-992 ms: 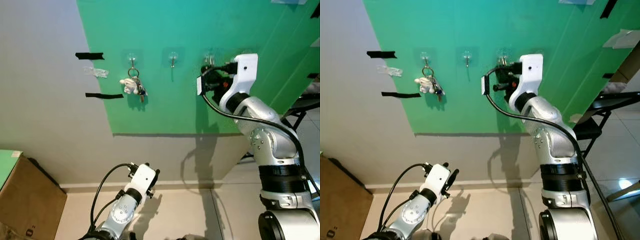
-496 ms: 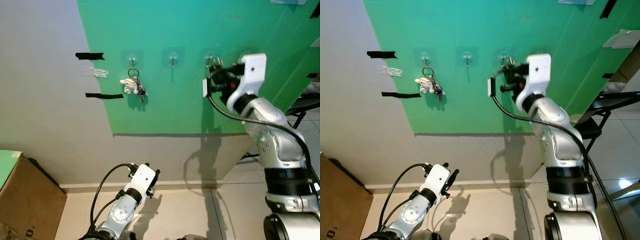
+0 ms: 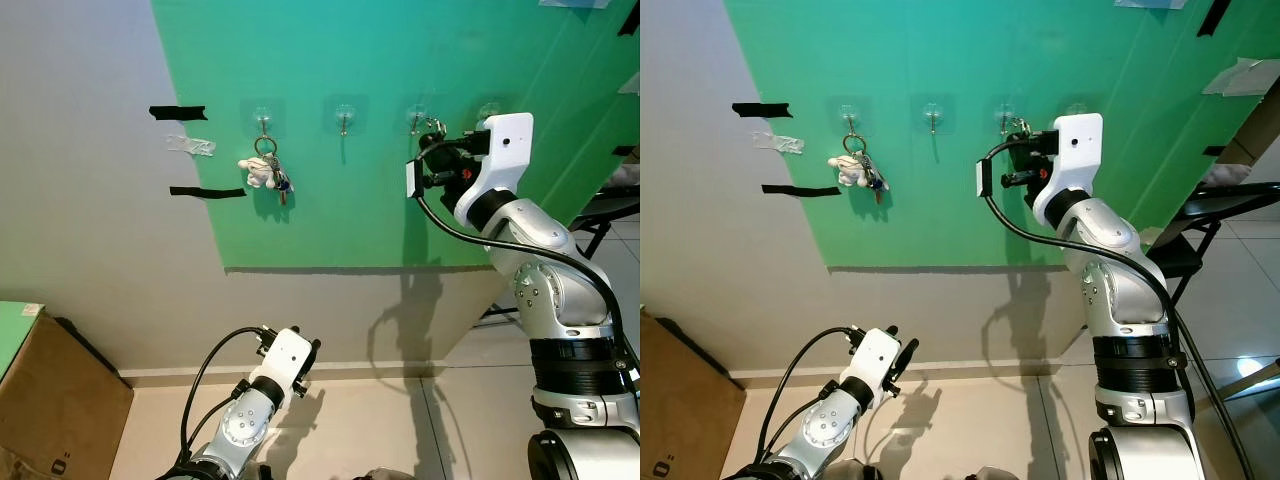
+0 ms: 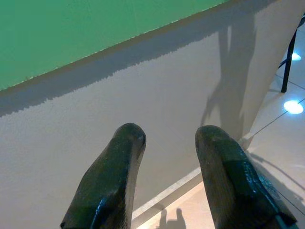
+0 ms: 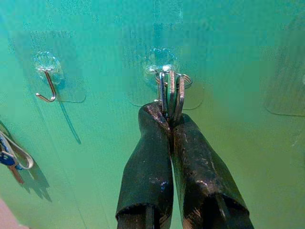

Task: Hang keys on a hook

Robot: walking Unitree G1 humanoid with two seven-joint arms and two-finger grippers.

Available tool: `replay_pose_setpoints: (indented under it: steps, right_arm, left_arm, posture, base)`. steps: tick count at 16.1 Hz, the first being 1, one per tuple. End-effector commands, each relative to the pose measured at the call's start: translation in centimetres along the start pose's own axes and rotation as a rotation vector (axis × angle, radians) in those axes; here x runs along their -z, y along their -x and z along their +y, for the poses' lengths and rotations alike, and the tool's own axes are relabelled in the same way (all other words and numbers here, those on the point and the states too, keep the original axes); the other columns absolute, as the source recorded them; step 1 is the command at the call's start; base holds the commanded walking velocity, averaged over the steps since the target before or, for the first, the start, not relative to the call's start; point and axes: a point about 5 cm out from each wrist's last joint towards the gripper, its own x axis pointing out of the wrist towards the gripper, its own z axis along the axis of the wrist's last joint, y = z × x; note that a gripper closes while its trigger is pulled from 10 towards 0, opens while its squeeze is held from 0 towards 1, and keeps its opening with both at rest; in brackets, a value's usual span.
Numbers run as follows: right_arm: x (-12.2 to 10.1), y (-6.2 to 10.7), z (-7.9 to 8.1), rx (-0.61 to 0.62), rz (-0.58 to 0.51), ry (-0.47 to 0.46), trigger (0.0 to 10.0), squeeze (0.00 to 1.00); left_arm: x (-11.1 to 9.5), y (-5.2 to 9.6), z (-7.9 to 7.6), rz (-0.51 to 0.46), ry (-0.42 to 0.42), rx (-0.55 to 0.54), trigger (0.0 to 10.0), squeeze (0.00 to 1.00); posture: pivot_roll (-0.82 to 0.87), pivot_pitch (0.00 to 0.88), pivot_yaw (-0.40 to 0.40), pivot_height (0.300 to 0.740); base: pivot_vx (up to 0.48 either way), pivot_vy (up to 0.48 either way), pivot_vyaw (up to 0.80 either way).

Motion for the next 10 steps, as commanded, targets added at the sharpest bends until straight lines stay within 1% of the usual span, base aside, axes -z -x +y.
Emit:
replay_pose_setpoints:
  steps: [1, 4, 5, 9, 10]
  right_arm:
    - [-0.2, -0.1, -0.2, -0.001, -0.005, 0.007, 0.0, 0.00]
    - [0.2, -0.6, 0.2, -0.023, 0.008, 0.009, 0.0, 0.00]
    - [0.7, -0.9, 0.5, -0.034, 0.022, 0.006, 0.0, 0.00]
    - [1.2, -1.3, 0.6, -0.041, 0.036, 0.005, 0.0, 0.00]
    - [1.6, -1.3, 0.6, -0.047, 0.048, 0.007, 0.0, 0.00]
  left_arm:
    - [-0.1, -0.2, -0.3, 0.007, -0.010, 0.020, 10.0, 0.00]
    - [-0.2, -0.3, -0.4, 0.006, -0.008, 0.018, 10.0, 0.00]
    - [-0.2, -0.3, -0.4, 0.005, -0.009, 0.018, 10.0, 0.00]
    - [-0.2, -0.4, -0.4, 0.005, -0.009, 0.016, 10.0, 0.00]
    - [-0.2, -0.4, -0.4, 0.006, -0.009, 0.016, 10.0, 0.00]
  posture:
    - [-0.14, 0.054, -0.060, 0.722]
    - [-0.14, 0.055, -0.062, 0.722]
    - [-0.14, 0.057, -0.063, 0.722]
    - [-0.13, 0.058, -0.067, 0.722]
    - [-0.13, 0.058, -0.068, 0.722]
  base:
    - [0.000, 0.000, 0.00]
    - [0.000, 0.000, 0.00]
    - [0.000, 0.000, 0.00]
    - [0.000, 0.000, 0.00]
    - [0.000, 0.000, 0.00]
